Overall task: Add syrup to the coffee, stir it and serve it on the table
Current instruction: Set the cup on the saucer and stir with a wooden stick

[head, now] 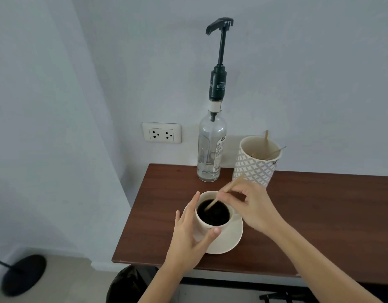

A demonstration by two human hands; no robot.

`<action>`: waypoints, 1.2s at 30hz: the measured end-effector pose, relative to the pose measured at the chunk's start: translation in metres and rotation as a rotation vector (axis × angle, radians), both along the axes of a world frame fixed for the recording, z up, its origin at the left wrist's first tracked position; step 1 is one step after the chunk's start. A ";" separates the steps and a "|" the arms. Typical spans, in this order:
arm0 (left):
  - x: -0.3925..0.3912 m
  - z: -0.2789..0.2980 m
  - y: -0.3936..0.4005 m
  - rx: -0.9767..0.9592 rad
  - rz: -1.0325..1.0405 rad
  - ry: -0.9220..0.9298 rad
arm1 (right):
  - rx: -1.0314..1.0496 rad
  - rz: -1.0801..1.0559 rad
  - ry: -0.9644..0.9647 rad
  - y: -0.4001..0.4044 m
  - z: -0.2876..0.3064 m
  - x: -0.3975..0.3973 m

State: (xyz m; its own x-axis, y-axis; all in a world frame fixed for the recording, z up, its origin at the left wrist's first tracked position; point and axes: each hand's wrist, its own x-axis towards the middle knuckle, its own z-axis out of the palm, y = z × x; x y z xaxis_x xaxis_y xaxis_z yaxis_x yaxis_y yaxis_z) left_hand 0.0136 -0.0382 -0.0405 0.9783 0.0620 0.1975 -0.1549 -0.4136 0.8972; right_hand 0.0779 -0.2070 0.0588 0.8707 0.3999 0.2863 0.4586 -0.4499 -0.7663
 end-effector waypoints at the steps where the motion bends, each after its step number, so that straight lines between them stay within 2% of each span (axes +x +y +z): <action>1: 0.000 0.000 0.000 -0.001 -0.002 0.001 | -0.011 -0.021 -0.049 0.000 -0.001 0.003; 4: 0.000 -0.001 0.000 -0.008 -0.004 0.006 | -0.118 -0.099 -0.152 -0.017 -0.003 0.007; 6: 0.000 0.000 0.000 -0.002 -0.002 0.011 | -0.138 -0.130 -0.109 -0.031 -0.003 0.002; 10: 0.001 0.001 0.000 0.004 0.013 0.010 | -0.016 0.004 0.004 -0.015 -0.001 -0.015; 13: 0.000 -0.001 0.000 0.008 0.015 0.003 | 0.010 -0.042 -0.087 -0.001 -0.006 -0.004; 16: 0.000 0.000 0.000 0.001 0.017 0.003 | -0.114 -0.134 -0.202 -0.018 -0.005 0.005; 19: -0.001 0.001 0.000 -0.001 0.027 0.007 | -0.143 -0.119 -0.082 -0.025 -0.003 -0.006; 21: -0.001 0.001 0.000 -0.006 0.029 0.009 | -0.076 -0.038 0.009 -0.010 -0.007 -0.011; 24: -0.002 0.001 0.000 -0.012 0.032 0.003 | 0.016 -0.083 -0.068 0.005 -0.011 -0.003; 27: -0.002 0.001 0.000 -0.001 0.041 -0.010 | -0.096 -0.202 -0.188 -0.011 -0.008 0.004; 29: -0.002 0.002 0.000 0.002 0.048 -0.016 | -0.155 -0.222 -0.093 -0.020 -0.007 -0.004; 32: -0.001 0.002 0.001 0.000 0.048 -0.029 | -0.067 -0.163 0.058 -0.006 -0.014 -0.015; 36: -0.001 -0.001 0.001 0.002 0.042 -0.044 | -0.030 -0.216 -0.104 0.003 -0.019 -0.003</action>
State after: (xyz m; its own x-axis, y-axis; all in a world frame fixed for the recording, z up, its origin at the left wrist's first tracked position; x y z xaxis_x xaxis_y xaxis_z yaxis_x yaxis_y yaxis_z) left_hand 0.0122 -0.0373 -0.0411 0.9652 0.1028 0.2404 -0.1765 -0.4221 0.8892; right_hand 0.0750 -0.2036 0.0398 0.9034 0.2171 0.3698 0.4250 -0.5682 -0.7046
